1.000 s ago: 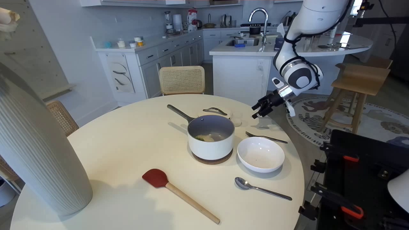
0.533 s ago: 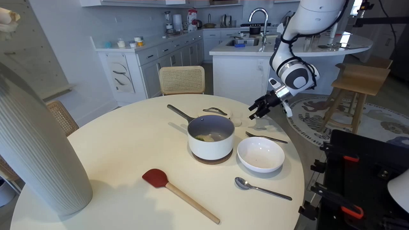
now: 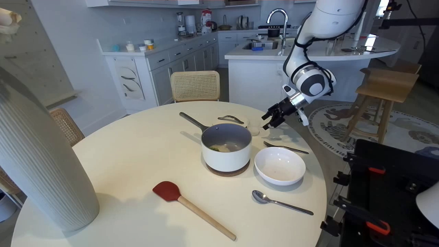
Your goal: Pour the contents of the colourless cup into the white pot
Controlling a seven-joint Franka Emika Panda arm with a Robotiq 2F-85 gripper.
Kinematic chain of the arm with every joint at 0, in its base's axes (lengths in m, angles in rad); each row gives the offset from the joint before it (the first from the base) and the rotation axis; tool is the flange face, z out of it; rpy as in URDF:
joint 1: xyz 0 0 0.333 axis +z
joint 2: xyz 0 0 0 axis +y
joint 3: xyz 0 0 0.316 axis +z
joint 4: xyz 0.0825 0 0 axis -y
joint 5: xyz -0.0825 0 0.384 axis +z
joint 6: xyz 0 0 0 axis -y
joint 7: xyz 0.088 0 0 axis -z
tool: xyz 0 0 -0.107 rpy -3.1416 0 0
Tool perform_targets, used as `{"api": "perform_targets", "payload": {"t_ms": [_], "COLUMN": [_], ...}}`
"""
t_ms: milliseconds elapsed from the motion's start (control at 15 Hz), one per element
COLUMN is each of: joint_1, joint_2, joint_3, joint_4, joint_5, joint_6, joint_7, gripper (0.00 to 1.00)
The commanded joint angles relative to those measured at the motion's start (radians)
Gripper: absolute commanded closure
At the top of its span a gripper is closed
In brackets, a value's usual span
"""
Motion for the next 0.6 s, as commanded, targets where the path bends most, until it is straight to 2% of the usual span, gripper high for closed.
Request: {"api": "perform_targets", "payload": {"t_ms": [0, 267, 533], "joint_1": [0.063, 0.093, 0.095], "joint_2": [0.052, 0.103, 0.140], "joint_3": [-0.046, -0.063, -0.058], "joint_4": [0.067, 0.122, 0.145], "joint_5": [0.031, 0.055, 0.058], "joint_6": [-0.007, -0.004, -0.002], "joint_7": [0.000, 0.000, 0.000], "gripper": [0.00, 0.00, 0.00]}}
